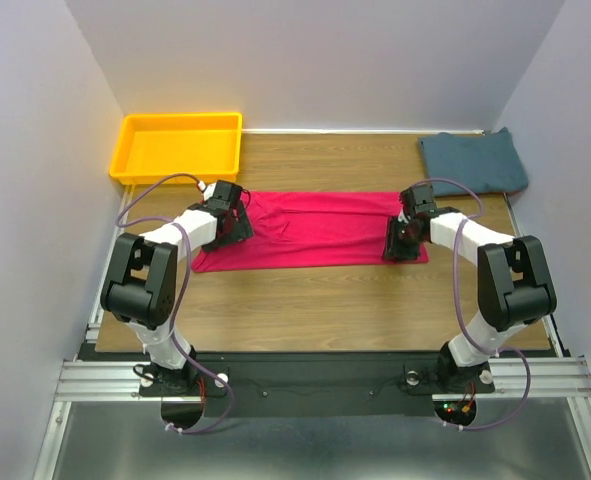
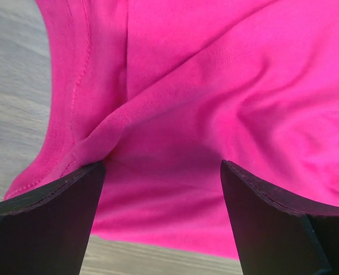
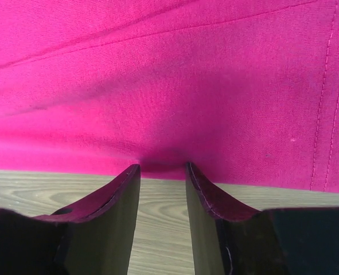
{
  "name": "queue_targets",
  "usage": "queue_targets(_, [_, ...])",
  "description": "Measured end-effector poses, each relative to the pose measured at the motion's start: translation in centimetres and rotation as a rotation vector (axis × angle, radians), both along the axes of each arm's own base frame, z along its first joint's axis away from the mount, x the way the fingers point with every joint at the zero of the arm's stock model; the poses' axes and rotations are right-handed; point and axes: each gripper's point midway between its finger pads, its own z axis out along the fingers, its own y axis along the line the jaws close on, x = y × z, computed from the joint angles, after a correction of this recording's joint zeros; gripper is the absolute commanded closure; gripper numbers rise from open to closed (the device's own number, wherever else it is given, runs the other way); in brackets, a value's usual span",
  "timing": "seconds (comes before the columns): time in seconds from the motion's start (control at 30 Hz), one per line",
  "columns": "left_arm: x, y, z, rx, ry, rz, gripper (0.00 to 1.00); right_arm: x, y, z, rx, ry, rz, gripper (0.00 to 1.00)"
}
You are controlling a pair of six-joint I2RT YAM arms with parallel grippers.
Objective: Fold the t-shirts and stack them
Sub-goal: Fold the tshirt
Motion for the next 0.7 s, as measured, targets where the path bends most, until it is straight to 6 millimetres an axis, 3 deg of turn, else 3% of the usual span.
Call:
queue_targets(0.1, [-0.3, 0.1, -1.2, 0.014, 0.035, -0.002, 0.07, 0.1, -0.4, -0.1, -0.024, -0.004, -0.010, 0.56])
queue_targets(0.33, [-0.8, 0.7, -1.8, 0.032, 0.025, -0.001, 0.07, -0.8, -0.6, -0.4, -0.015, -0.013, -0.048, 0.56])
queue_targets(0.6, [-0.9, 1.2, -1.9, 0.058, 0.025, -0.006, 0.06, -5.0, 0.7, -0.3, 0.076, 0.040, -0.055, 0.52])
queue_targets(0.7, [-0.3, 1.3, -1.8, 0.063, 0.028, -0.007, 0.06, -8.2, 2.3, -0.3, 0.086, 0.089, -0.010, 0.50])
